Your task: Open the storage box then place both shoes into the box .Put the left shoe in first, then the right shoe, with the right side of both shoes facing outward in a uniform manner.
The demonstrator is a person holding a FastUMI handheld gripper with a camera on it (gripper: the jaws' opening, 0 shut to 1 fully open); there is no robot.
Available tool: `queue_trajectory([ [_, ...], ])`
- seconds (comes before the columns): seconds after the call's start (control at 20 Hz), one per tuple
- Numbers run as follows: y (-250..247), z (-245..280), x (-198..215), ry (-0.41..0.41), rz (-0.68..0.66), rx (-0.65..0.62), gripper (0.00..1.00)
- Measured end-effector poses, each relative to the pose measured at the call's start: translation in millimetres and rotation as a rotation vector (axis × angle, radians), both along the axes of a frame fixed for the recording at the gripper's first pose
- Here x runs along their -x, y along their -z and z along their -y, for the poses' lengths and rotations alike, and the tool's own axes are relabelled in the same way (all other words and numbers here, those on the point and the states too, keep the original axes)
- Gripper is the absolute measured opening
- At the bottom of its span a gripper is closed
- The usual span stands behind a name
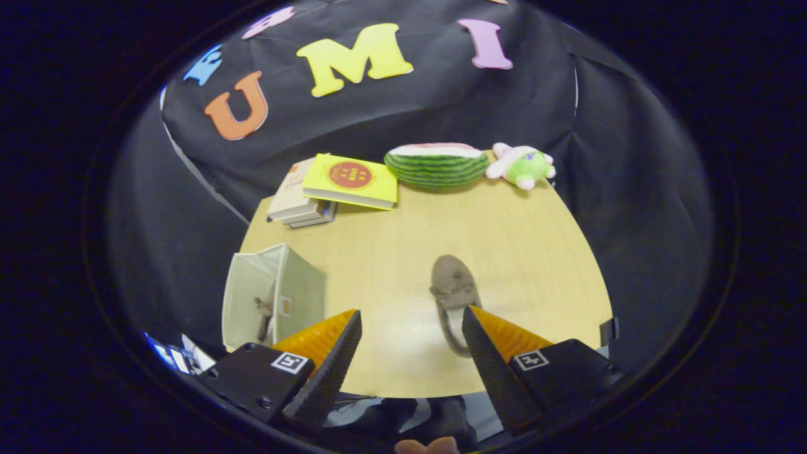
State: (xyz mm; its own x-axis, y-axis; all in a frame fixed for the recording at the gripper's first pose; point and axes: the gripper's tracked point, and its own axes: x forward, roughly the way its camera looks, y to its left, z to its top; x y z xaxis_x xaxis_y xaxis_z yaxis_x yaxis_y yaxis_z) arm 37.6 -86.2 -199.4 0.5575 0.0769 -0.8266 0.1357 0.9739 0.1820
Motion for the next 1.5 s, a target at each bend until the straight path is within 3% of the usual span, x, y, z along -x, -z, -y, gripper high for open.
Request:
queue_trajectory([
  [0.3, 83, 63, -11, -0.084, -0.114, 0.085, 1.0],
  [0.7, 166, 65, -24, -0.194, -0.279, 0.006, 0.99],
  [0.9, 187, 64, -29, -0.209, -0.34, -0.059, 0.92],
  [1.1, 202, 61, -28, -0.185, -0.385, -0.122, 0.67],
  [1.2, 209, 62, -28, -0.151, -0.405, -0.152, 0.48],
  [1.25, 213, 62, -26, -0.134, -0.416, -0.165, 0.34],
  [1.4, 213, 61, -26, -0.13, -0.413, -0.168, 0.26],
  [1.5, 210, 63, -27, -0.118, -0.413, -0.157, 0.12],
])
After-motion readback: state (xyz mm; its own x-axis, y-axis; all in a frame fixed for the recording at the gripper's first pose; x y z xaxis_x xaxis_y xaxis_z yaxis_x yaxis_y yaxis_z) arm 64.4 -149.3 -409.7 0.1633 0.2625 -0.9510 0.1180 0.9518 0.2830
